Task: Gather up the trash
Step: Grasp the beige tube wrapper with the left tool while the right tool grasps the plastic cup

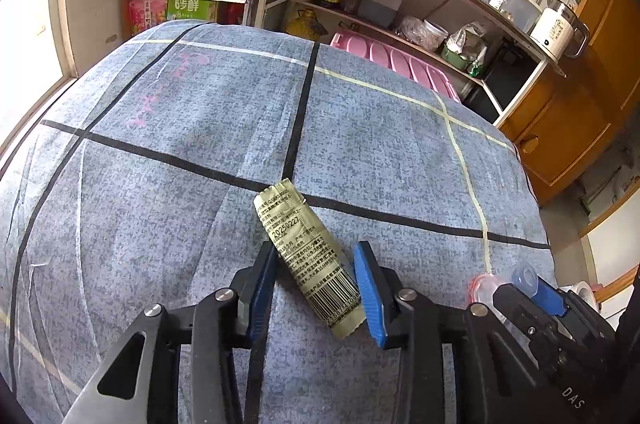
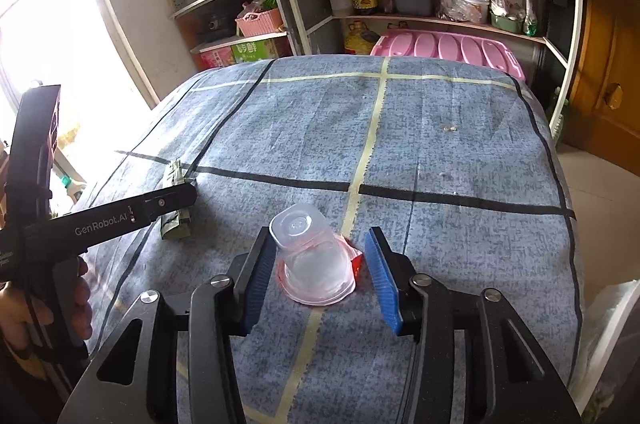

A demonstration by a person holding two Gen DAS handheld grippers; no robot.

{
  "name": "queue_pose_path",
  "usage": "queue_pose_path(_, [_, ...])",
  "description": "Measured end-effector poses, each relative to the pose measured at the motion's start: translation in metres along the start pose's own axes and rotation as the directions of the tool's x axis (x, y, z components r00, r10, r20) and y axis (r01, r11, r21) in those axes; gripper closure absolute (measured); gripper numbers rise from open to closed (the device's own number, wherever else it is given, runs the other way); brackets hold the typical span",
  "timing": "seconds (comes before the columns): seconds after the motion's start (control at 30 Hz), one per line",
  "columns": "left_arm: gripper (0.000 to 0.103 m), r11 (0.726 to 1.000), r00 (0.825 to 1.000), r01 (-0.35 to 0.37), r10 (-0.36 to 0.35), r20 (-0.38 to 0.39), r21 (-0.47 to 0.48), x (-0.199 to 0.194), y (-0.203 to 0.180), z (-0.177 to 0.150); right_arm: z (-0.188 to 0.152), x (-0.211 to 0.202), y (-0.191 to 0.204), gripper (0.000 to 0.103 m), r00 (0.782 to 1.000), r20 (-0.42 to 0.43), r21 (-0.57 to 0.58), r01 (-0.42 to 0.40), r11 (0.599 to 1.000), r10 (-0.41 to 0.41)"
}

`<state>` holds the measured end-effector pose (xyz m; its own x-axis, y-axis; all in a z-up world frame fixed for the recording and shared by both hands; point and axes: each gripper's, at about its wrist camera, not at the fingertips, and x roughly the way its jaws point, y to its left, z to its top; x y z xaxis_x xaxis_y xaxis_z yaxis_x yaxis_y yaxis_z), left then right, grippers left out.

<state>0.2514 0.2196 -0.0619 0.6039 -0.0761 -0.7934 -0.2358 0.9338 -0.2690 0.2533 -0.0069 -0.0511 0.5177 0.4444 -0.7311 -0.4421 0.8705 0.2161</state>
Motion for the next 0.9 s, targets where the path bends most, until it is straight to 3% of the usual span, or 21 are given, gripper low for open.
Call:
queue_pose_path(0.1, [0.069,1.000,1.000,-0.005,0.005,0.001,0.008,-0.001,-0.001,-0.001,-0.002,0.000,0.000,0.069,1.000,0.001,0.004,0.002,1.000,-0.002])
queue_pose_path(0.3, [0.078,1.000,1.000,-0.009,0.009,0.005,0.023,-0.004,-0.003,-0.004,-0.004,-0.008,0.001,0.069,1.000,0.025,0.001,0.011,1.000,-0.011])
queue_pose_path(0.9, [0.079,0.995,0.998,0.018,-0.023,0.055,0.094,-0.044,-0.026,-0.029,-0.020,-0.057,-0.001,0.069,0.995,0.094,0.024,0.021,1.000,-0.023])
